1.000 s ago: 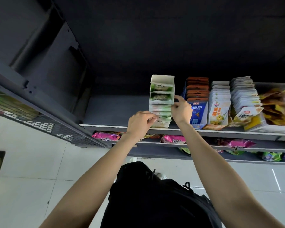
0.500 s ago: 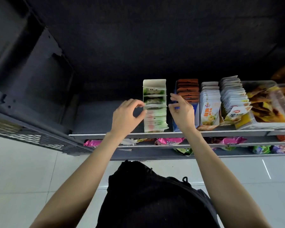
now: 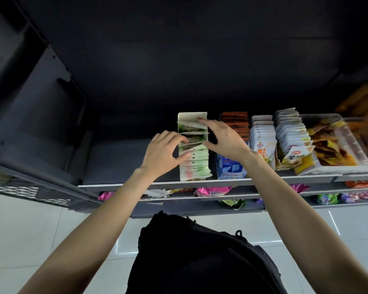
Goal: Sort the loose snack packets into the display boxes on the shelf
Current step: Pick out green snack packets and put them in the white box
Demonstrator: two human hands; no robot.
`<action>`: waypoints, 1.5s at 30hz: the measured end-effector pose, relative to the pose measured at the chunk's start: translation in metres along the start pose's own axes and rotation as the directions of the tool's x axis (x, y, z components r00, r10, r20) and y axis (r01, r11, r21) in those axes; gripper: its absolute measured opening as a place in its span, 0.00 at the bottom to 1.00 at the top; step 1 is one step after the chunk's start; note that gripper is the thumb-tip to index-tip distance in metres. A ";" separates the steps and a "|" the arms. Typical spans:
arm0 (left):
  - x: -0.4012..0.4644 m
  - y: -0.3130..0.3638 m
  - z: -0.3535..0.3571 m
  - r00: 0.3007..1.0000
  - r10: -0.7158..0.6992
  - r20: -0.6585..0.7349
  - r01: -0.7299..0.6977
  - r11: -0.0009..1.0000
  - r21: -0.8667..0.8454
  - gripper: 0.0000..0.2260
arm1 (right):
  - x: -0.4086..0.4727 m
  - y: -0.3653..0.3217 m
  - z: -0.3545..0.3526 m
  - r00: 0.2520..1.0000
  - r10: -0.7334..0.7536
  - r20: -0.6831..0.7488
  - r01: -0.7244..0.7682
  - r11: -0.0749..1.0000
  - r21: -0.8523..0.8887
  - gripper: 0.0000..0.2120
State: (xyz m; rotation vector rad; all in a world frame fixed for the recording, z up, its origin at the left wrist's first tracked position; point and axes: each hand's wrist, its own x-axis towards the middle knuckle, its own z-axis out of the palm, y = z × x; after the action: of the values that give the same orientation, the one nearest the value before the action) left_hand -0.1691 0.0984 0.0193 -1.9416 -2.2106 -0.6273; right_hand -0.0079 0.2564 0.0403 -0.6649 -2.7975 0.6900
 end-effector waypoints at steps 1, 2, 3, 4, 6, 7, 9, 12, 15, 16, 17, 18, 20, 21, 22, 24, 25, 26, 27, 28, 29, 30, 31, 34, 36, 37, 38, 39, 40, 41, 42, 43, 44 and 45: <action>0.000 -0.002 0.000 0.999 0.015 -0.031 -0.015 1.000 0.012 0.16 | 0.002 0.000 0.000 0.999 -0.002 -0.036 0.002 1.000 -0.017 0.27; 0.000 -0.003 0.001 0.997 0.042 -0.068 -0.040 0.999 0.026 0.15 | 0.005 0.001 0.002 0.997 -0.005 -0.077 0.003 0.999 -0.032 0.23; 0.001 -0.004 0.002 0.990 0.083 -0.110 -0.079 0.996 0.039 0.12 | 0.009 0.001 0.004 0.991 -0.010 -0.131 0.004 0.999 -0.049 0.19; 0.001 -0.005 0.003 0.978 0.141 -0.153 -0.134 0.990 0.051 0.09 | 0.015 0.000 0.006 0.981 -0.014 -0.194 0.000 0.997 -0.074 0.14; 0.003 -0.004 0.005 0.952 0.249 -0.176 -0.239 0.968 0.078 0.08 | 0.027 -0.001 0.008 0.953 0.008 -0.303 -0.053 0.989 -0.139 0.08; 0.003 -0.003 0.005 0.950 0.279 -0.140 -0.268 0.959 0.093 0.10 | 0.033 -0.002 0.007 0.945 0.042 -0.323 -0.099 0.981 -0.164 0.08; 0.001 -0.003 0.006 0.961 0.274 -0.033 -0.268 0.955 0.124 0.16 | 0.045 -0.002 0.005 0.942 0.089 -0.323 -0.153 0.972 -0.176 0.08; 0.001 -0.007 0.006 0.969 0.246 0.025 -0.247 0.958 0.146 0.17 | 0.054 0.001 0.006 0.941 0.093 -0.326 -0.131 0.987 -0.097 0.07; 0.003 -0.006 0.007 0.963 0.269 0.009 -0.267 0.950 0.165 0.12 | 0.051 0.004 0.008 0.943 0.098 -0.318 -0.107 0.994 -0.011 0.08; 0.003 -0.005 0.008 0.965 0.261 0.028 -0.262 0.950 0.171 0.12 | 0.050 0.005 0.009 0.945 0.102 -0.311 -0.105 0.994 0.007 0.09; 0.004 -0.004 0.009 0.965 0.257 0.048 -0.261 0.949 0.177 0.11 | 0.049 0.005 0.008 0.947 0.106 -0.304 -0.103 0.994 0.025 0.09; 0.005 -0.004 0.011 0.966 0.249 0.062 -0.256 0.949 0.182 0.09 | 0.046 0.005 0.007 0.951 0.110 -0.289 -0.101 0.994 0.045 0.10; 0.012 -0.003 0.010 0.979 0.193 0.058 -0.201 0.964 0.175 0.09 | 0.039 0.004 0.005 0.964 0.105 -0.245 -0.085 0.992 0.093 0.11; 0.018 -0.004 0.008 0.989 0.141 0.041 -0.146 0.975 0.169 0.09 | 0.035 0.005 0.004 0.971 0.099 -0.217 -0.069 0.988 0.141 0.10; 0.026 -0.005 0.006 0.997 0.077 0.011 -0.078 0.983 0.168 0.07 | 0.029 0.005 0.003 0.978 0.095 -0.185 -0.056 0.978 0.203 0.10; 0.042 -0.007 0.000 0.999 -0.039 -0.028 0.043 0.987 0.158 0.05 | 0.020 0.004 -0.001 0.992 0.091 -0.084 -0.065 0.958 0.278 0.17; 0.049 -0.008 -0.002 0.996 -0.077 -0.034 0.081 0.986 0.147 0.06 | 0.018 0.003 -0.003 0.996 0.080 -0.038 -0.068 0.968 0.241 0.22; 0.054 -0.007 -0.003 0.994 -0.105 -0.036 0.109 0.984 0.138 0.06 | 0.019 0.002 -0.003 0.997 0.073 -0.015 -0.070 0.985 0.158 0.26; 0.057 -0.006 -0.003 0.992 -0.121 -0.043 0.126 0.983 0.132 0.06 | 0.022 -0.001 -0.004 0.998 0.066 -0.025 -0.064 0.996 0.056 0.26; 0.058 -0.004 -0.003 0.990 -0.132 -0.053 0.138 0.982 0.127 0.06 | 0.026 -0.003 -0.003 0.996 0.061 -0.067 -0.064 0.997 -0.052 0.24; 0.057 -0.004 -0.002 0.988 -0.133 -0.080 0.142 0.982 0.123 0.06 | 0.031 -0.006 -0.002 0.991 0.048 -0.122 -0.068 0.984 -0.165 0.19; 0.053 -0.004 -0.002 0.985 -0.126 -0.118 0.140 0.983 0.120 0.06 | 0.034 -0.009 -0.002 0.986 0.028 -0.164 -0.071 0.962 -0.263 0.15; 0.047 -0.004 -0.001 0.981 -0.105 -0.161 0.125 0.985 0.118 0.08 | 0.037 -0.011 0.000 0.985 0.007 -0.175 -0.068 0.937 -0.342 0.13; 0.020 -0.005 -0.002 0.989 0.086 -0.118 -0.078 0.994 0.076 0.16 | 0.038 -0.010 0.007 0.984 0.003 -0.178 -0.071 0.923 -0.379 0.08; 0.002 -0.003 -0.003 0.974 0.223 0.048 -0.225 0.973 0.049 0.20 | 0.036 -0.009 0.010 0.975 -0.021 -0.219 -0.055 0.940 -0.338 0.04; -0.003 -0.003 -0.003 0.962 0.236 0.138 -0.244 0.969 0.041 0.22 | 0.035 -0.009 0.011 0.970 -0.046 -0.237 -0.040 0.937 -0.347 0.03; -0.005 -0.003 -0.003 0.950 0.221 0.220 -0.234 0.972 0.034 0.23 | 0.035 -0.009 0.012 0.967 -0.064 -0.247 -0.030 0.933 -0.358 0.03; -0.006 -0.002 -0.002 0.939 0.194 0.284 -0.209 0.978 0.026 0.24 | 0.035 -0.009 0.012 0.972 -0.053 -0.230 -0.034 0.933 -0.358 0.04; -0.004 -0.002 -0.002 0.930 0.170 0.326 -0.187 0.982 0.020 0.24 | 0.036 -0.009 0.012 0.978 -0.032 -0.207 -0.043 0.936 -0.349 0.07; -0.002 -0.001 -0.001 0.924 0.165 0.345 -0.183 0.983 0.021 0.23 | 0.036 -0.009 0.012 0.984 -0.006 -0.180 -0.056 0.940 -0.337 0.08; 0.001 0.000 0.000 0.920 0.175 0.351 -0.197 0.980 0.029 0.21 | 0.036 -0.007 0.013 0.985 0.009 -0.173 -0.065 0.945 -0.320 0.09; 0.004 0.003 0.001 0.916 0.190 0.353 -0.219 0.975 0.046 0.19 | 0.036 -0.007 0.013 0.985 0.022 -0.171 -0.073 0.951 -0.300 0.10; 0.007 0.005 0.003 0.910 0.198 0.365 -0.236 0.970 0.064 0.17 | 0.036 -0.007 0.013 0.985 0.030 -0.170 -0.077 0.958 -0.275 0.10; 0.009 0.008 0.004 0.902 0.191 0.388 -0.238 0.968 0.078 0.16 | 0.034 -0.008 0.013 0.984 0.042 -0.171 -0.083 0.966 -0.244 0.10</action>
State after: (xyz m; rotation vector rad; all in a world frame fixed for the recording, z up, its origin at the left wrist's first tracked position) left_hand -0.1619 0.1084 0.0207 -2.3559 -2.1173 -0.0828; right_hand -0.0448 0.2609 0.0346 -0.8170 -2.7420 0.2764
